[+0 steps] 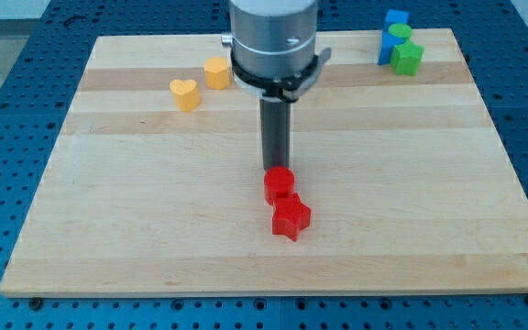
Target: Move the yellow hexagon towards center
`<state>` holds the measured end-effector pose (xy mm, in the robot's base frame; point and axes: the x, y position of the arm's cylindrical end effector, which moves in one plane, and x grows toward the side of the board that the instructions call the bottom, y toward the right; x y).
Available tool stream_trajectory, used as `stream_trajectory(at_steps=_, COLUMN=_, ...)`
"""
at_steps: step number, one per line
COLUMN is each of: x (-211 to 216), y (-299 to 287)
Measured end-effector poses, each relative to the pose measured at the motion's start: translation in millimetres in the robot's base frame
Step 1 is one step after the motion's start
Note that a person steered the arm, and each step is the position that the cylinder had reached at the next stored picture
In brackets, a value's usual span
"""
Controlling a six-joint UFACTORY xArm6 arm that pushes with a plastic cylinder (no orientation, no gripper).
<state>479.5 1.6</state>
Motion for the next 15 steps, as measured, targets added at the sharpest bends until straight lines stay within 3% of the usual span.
stream_trajectory(at_steps=1, x=17.7, y=0.1)
stream_trajectory(at_steps=4, x=8.6, y=5.1)
stream_trajectory(at_steps=7, x=-129.6, y=22.4)
stream_trajectory(at_steps=9, x=-220.9, y=-7.7)
stream_trajectory(at_steps=10, x=-246.5, y=-44.0)
stream_trajectory(at_steps=11, x=-240.6, y=-76.3)
stream_trajectory(at_steps=15, x=-91.4, y=-82.1)
